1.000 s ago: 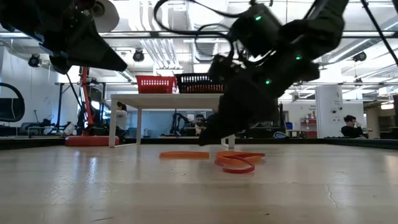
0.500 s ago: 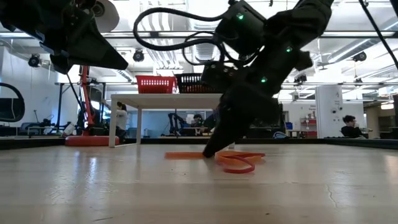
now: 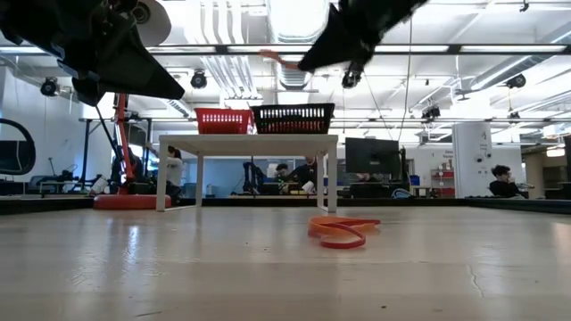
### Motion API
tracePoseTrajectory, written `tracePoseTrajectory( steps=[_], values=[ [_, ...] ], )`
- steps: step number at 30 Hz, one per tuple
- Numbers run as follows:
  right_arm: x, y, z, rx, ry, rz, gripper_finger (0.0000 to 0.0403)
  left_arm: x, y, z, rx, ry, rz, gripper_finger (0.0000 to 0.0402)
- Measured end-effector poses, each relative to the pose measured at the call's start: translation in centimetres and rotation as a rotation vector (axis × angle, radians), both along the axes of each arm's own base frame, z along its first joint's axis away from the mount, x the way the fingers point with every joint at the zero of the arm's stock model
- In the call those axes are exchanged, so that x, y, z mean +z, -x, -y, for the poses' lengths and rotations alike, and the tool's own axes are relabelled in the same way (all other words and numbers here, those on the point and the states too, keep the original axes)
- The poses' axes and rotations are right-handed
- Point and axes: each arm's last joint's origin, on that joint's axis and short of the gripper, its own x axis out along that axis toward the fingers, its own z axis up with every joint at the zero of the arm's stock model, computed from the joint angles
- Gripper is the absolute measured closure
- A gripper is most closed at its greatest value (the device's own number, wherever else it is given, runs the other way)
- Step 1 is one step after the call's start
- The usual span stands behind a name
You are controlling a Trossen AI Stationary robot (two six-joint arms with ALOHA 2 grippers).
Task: Pick & Place Office Desk Supplies
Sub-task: Put the orange rubber band into the black bin on the shelf
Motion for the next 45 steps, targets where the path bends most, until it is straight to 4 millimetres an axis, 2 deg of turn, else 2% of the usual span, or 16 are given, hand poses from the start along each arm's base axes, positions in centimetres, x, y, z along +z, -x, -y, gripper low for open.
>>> tracePoseTrajectory(
  steps=[4,7,14,17,21,25,29,31,36,40,45],
  values=[
    [2.7,0.2,2.9,-0.076,0.079,0.050,0.0394,0.0,0.0,0.0,-0.001,-0.003,-0.002,0.0393],
    [4.4,0.1,5.8,-0.148,0.112,0.073,0.0394,0.0,0.0,0.0,-0.001,-0.004,-0.004,0.0393],
    [4.3,-0.7,12.5,-0.233,0.072,0.001,0.0394,0.0,0.0,0.0,-0.002,-0.004,-0.004,0.0393],
    [4.5,-0.9,14.6,-0.271,0.055,-0.029,0.0389,0.0,0.0,0.0,-0.002,-0.006,-0.006,0.0394],
    [4.5,-1.2,16.4,-0.248,-0.044,-0.090,0.0351,0.0,0.0,0.0,-0.002,-0.006,-0.006,0.0394],
    [4.2,-1.6,17.0,-0.257,-0.102,-0.143,0.0292,0.0,0.0,0.0,-0.002,-0.006,-0.007,0.0394],
    [4.9,-1.6,16.9,-0.257,-0.105,-0.135,0.0240,0.0,0.0,0.0,-0.002,-0.006,-0.007,0.0394],
    [5.6,-1.4,16.0,-0.240,-0.101,-0.117,0.0224,0.0,0.0,0.0,-0.002,-0.006,-0.007,0.0394],
    [6.1,-0.7,11.8,-0.114,-0.075,-0.118,0.0214,0.0,0.0,0.0,-0.002,-0.005,-0.007,0.0394],
    [4.3,0.2,7.4,0.020,-0.061,-0.189,0.0221,0.0,0.0,0.0,-0.001,-0.001,-0.005,0.0394],
    [-1.0,1.7,2.0,0.172,-0.064,-0.313,0.0229,0.0,0.0,0.0,-0.001,0.002,-0.004,0.0394]
  ],
)
